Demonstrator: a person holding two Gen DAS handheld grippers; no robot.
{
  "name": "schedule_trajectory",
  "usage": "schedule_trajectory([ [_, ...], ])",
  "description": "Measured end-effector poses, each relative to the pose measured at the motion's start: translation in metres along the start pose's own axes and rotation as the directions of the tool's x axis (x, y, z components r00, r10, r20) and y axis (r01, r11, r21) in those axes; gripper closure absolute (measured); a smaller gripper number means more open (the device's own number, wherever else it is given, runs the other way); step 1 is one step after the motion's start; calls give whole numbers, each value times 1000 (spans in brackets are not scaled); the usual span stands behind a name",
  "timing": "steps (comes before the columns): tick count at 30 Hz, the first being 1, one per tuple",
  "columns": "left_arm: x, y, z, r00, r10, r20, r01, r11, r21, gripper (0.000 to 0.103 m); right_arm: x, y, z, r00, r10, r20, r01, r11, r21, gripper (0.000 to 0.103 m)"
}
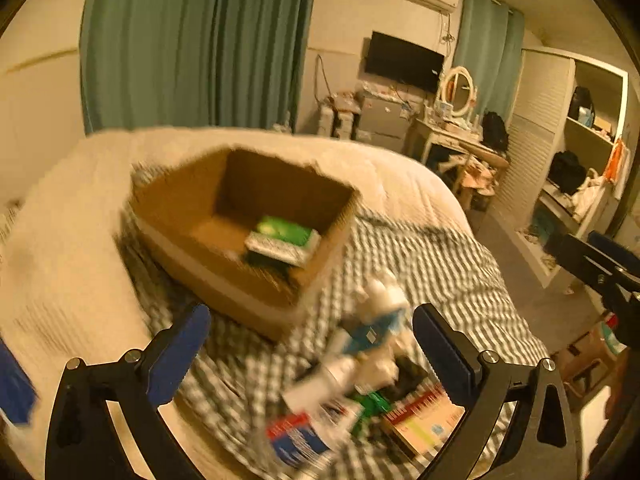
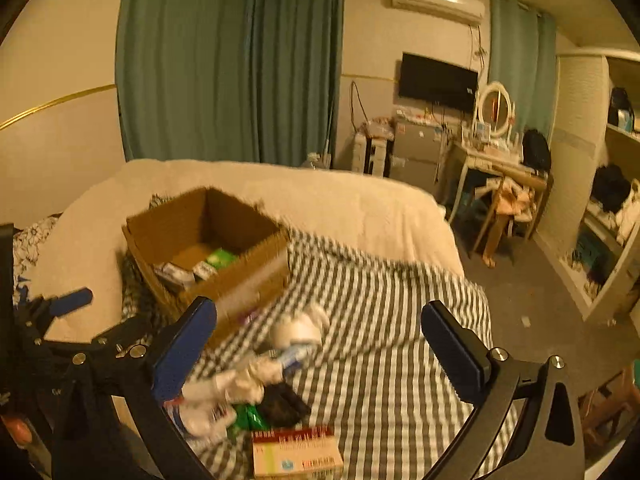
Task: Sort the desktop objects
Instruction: 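Withdraw both tools from the box back toward the remaining items, then grasp the black item with the right tool while the left tool grasps the white cloth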
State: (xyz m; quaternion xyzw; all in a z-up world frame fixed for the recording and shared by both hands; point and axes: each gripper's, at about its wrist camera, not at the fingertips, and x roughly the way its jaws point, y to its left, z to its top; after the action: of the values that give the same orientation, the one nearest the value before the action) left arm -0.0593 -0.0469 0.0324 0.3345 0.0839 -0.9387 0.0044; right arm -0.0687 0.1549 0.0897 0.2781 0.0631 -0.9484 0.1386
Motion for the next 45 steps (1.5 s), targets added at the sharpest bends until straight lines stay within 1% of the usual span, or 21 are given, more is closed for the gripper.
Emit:
schedule_trajectory([
  [2,10,-7,-15,1000,-13,-16,13,1000,16,0,4,-5,-17,1000,-13,-20,13,1000,3,0],
  [5,30,-31,-42,998,41,-45,-34,988,148,0,10,-12,-42,999,-29,-36,29,999,13,0],
  [7,46,-38,-53,993,3,-118,21,980,197,0,18,-16,-57,998,-24,-52,26,999,28,0],
  [9,61,-33,-54,973,-79,-218,106,988,114,0,27,-18,-68,997,-27,-68,29,999,37,0],
  [10,68,-29,-55,965,-108,-240,124,991,50,0,30,-19,-73,997,-30,-71,33,999,38,0],
  [12,79,-27,-55,963,-121,-243,125,992,-2,0,37,-23,-83,996,-36,-78,40,998,39,0],
  [15,95,-34,-57,962,-128,-241,131,991,-4,0,50,-27,-93,994,-33,-107,36,999,32,0],
  [17,101,-42,-54,965,-136,-226,145,989,24,0,58,-30,-100,992,-28,-124,31,999,24,0],
  [20,113,-55,-57,975,-89,-202,114,987,115,0,70,-37,-111,991,-24,-132,29,999,38,0],
  [23,128,-51,-58,975,-61,-214,92,986,138,0,84,-44,-119,987,0,-163,8,999,47,0],
  [25,137,-47,-56,965,-85,-248,114,988,105,12,91,-45,-122,984,1,-177,5,999,37,0],
  [27,145,-42,-55,962,-66,-263,93,991,93,44,100,-46,-125,981,3,-192,2,1000,25,0],
  [28,148,-42,-56,961,-53,-271,84,991,101,53,103,-44,-126,981,7,-195,-3,1000,24,0],
  [29,153,-43,-57,956,-54,-289,89,990,111,69,106,-44,-127,980,14,-197,-10,1000,23,0],
  [31,155,-45,-59,953,-57,-297,99,987,129,74,114,-43,-129,977,34,-209,-28,999,29,0],
  [32,153,-48,-60,955,-61,-291,107,984,145,89,119,-42,-130,975,51,-218,-44,998,36,0],
  [36,133,-54,-56,980,-43,-192,81,977,196,93,136,-35,-133,961,121,-248,-112,992,50,1],
  [39,117,-40,-48,988,-86,-125,101,988,120,93,151,-22,-134,948,170,-270,-166,985,37,1],
  [41,119,-33,-38,993,-73,-90,81,993,88,93,163,-13,-132,934,200,-296,-202,979,24,1],
  [43,124,-22,-35,992,-77,-99,81,996,34,93,173,-7,-133,922,219,-318,-223,974,23,2],
  [45,132,-13,-34,988,-86,-126,84,996,-19,93,187,-2,-134,907,237,-347,-243,970,29,14],
])
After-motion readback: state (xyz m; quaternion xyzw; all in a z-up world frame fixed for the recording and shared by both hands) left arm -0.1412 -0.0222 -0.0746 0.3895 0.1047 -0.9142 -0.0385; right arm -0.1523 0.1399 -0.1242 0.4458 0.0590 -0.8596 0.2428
